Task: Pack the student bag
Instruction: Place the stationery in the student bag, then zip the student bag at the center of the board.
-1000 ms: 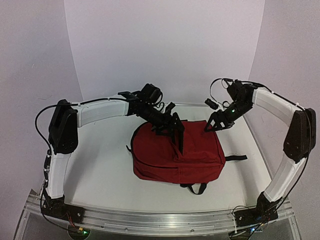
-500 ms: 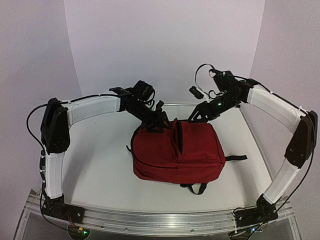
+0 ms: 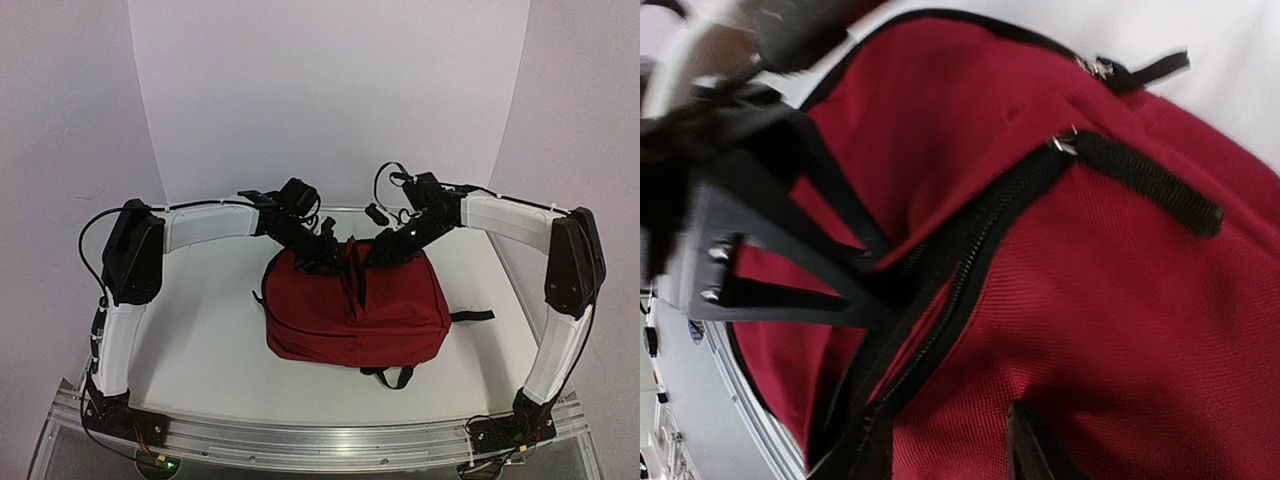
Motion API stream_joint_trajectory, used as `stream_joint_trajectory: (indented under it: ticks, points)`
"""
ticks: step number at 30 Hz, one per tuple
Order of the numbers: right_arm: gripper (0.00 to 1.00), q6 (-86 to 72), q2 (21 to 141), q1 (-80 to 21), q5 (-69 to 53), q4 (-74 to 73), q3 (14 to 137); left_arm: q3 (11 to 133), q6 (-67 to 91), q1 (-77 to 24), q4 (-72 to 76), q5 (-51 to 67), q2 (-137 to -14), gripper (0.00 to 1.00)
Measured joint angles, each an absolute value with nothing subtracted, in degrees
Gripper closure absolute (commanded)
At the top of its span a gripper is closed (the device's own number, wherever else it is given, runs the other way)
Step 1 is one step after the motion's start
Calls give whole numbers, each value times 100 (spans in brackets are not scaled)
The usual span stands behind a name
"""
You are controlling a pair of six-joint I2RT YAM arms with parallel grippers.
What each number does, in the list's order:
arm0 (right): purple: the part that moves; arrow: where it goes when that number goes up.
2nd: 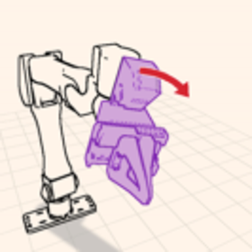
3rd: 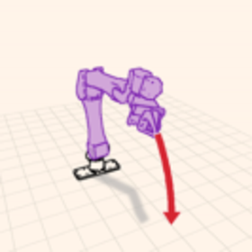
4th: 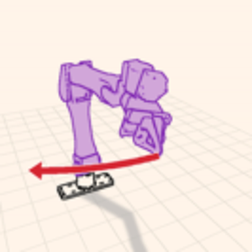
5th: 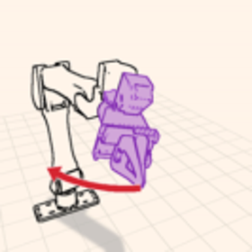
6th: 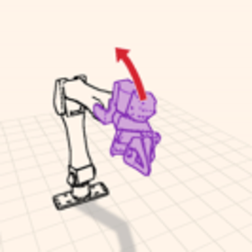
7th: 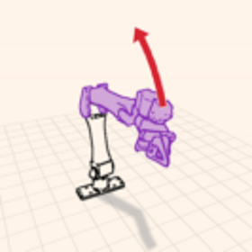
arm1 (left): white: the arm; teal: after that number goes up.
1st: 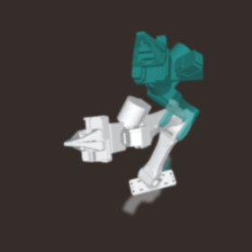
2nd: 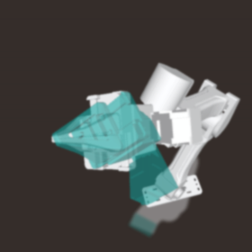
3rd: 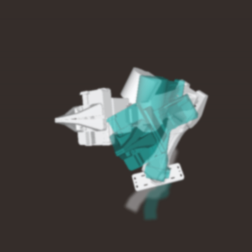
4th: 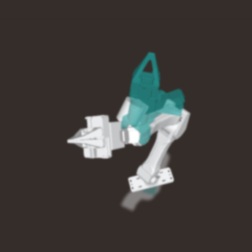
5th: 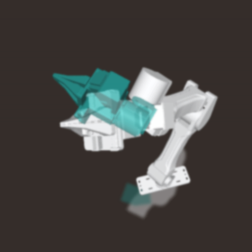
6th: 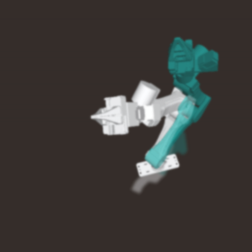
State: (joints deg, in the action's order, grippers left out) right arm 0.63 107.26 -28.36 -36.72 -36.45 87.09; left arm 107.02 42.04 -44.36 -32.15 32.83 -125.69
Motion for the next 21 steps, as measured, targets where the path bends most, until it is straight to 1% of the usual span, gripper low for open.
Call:
stream_joint_trajectory:
  ticks: [2, 6, 8, 10, 12, 15, 17, 19, 21]
  points:
    - [64, -5, 10737, -2876, -3688, -3445, 8578, 10702, 4188, -4436, -3098, 3317, -12569, 91]
    - [62, -106, 10737, -3008, -3691, -3212, 8449, 10702, 4209, -4445, -2963, 3420, -12566, 99]
    - [58, -137, 10737, -3052, -3689, -3214, 8440, 10702, 4203, -4445, -2901, 3492, -12562, 100]
    - [51, -156, 10737, -3068, -3688, -3266, 8488, 10677, 4201, -4446, -2830, 3560, -12536, 98]
    - [43, -167, 10739, -3031, -3706, -3385, 8650, 10639, 4194, -4445, -2809, 3582, -12480, 89]
    - [34, -227, 10739, -2787, -3848, -3509, 9052, 10576, 4193, -4425, -2803, 3589, -12377, 69]
    - [31, -246, 10739, -2532, -3922, -3539, 9356, 10525, 4203, -4403, -2809, 3595, -12291, 58]
    - [31, -239, 10743, -2301, -3948, -3571, 9630, 10506, 4222, -4363, -2799, 3607, -12214, 53]
    - [31, -195, 10813, -2113, -3940, -3603, 9907, 10506, 4215, -4296, -2801, 3641, -12156, 50]
